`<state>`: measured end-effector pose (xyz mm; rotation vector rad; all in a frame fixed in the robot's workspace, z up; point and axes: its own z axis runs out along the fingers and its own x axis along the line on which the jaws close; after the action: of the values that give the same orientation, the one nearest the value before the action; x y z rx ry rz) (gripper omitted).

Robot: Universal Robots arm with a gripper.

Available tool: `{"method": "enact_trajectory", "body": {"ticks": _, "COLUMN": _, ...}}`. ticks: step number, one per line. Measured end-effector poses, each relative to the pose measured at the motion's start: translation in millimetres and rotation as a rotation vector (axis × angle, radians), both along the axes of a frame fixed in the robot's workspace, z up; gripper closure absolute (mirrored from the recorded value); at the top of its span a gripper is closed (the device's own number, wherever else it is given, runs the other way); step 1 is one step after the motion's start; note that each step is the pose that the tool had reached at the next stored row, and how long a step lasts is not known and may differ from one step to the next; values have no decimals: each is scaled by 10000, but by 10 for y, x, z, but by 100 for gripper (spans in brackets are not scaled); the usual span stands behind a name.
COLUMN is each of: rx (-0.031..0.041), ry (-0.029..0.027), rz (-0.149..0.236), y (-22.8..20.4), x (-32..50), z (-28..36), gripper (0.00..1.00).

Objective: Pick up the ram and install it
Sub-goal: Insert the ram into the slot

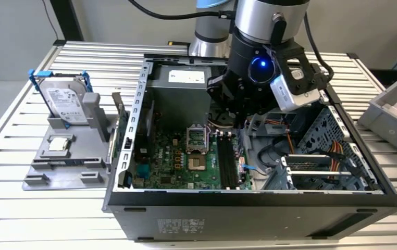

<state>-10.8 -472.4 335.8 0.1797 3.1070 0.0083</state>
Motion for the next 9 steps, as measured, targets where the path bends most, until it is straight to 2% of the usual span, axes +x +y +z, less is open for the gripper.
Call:
{"method": "enact_trajectory", "body": {"ticks": 3, "rx": -2, "ry": 0, "rz": -1, "y": 14, "x": 0, "z": -23, "gripper": 100}}
{"method": "enact_trajectory", "body": {"ticks": 9, "rx": 0, "ry": -1, "rz": 241, "y": 102, "x": 0, "z": -55, "gripper": 100}}
